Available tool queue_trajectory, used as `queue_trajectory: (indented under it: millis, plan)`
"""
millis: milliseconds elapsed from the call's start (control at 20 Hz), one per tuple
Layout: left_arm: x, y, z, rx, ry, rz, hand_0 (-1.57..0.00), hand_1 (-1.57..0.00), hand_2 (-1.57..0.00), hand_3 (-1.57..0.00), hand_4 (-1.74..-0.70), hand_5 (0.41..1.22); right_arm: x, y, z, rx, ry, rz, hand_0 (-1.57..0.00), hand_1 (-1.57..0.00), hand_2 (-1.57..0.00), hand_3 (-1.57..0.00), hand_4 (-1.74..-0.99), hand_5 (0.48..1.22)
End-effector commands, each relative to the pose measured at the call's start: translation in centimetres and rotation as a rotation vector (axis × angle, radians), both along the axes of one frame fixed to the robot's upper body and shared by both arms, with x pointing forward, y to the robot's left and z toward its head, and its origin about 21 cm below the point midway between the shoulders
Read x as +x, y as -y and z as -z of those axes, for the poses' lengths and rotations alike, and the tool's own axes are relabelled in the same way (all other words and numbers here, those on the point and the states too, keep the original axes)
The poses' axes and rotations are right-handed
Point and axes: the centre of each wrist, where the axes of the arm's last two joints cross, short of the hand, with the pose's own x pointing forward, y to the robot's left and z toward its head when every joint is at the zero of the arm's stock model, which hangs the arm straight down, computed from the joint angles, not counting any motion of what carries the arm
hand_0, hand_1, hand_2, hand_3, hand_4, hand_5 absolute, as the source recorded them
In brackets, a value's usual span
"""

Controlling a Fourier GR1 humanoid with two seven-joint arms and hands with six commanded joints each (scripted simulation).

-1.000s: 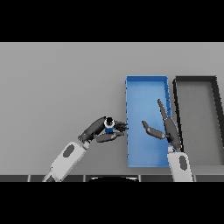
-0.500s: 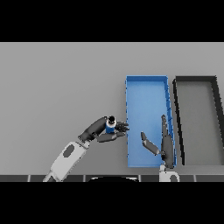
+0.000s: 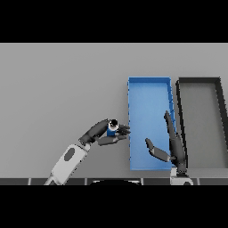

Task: Pick up the blue pipe and place it into the blue bin.

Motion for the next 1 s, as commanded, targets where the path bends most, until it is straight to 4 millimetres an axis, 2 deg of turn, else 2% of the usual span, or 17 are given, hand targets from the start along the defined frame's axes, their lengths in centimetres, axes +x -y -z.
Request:
queue_trajectory:
  millis: [0, 100, 400, 600, 950]
  plan:
    - [-0.1, -0.1, -0.2, -0.01, 0.004, 0.007, -1.57, -1.57, -1.57, -1.57, -1.47, 1.221, 0.1, -0.1, -0.6, -0.01, -0.066, -0.042, 0.0, 0.0, -0.01, 0.0, -1.171, 0.579]
    - [0.0, 0.1, -0.5, 0.0, 0.002, 0.004, -1.57, -1.57, -1.57, -1.57, -1.47, 1.221, 0.7, -0.8, -1.7, -0.072, -0.163, -0.119, 0.0, 0.0, -0.01, 0.0, -1.185, 0.554]
    - [0.2, 0.3, -0.6, 0.016, 0.013, 0.013, -1.57, -1.57, -1.57, -1.57, -1.47, 1.221, 2.5, -3.4, -4.8, -0.199, -0.149, -0.332, 0.0, 0.0, 0.0, 0.0, -1.256, 0.523]
    - [0.1, 0.5, -0.5, 0.021, 0.015, 0.018, -1.57, -1.57, -1.57, -1.57, -1.47, 1.221, 3.4, -5.3, -6.0, -0.212, -0.181, -0.419, 0.0, 0.0, 0.0, 0.0, -1.232, 0.525]
    - [0.5, 0.5, -0.6, 0.011, -0.007, 0.043, -1.57, -1.57, -1.57, -1.57, -1.48, 1.221, 5.7, -8.7, -8.5, -0.254, -0.129, -0.586, 0.0, 0.0, 0.0, 0.0, -1.192, 0.514]
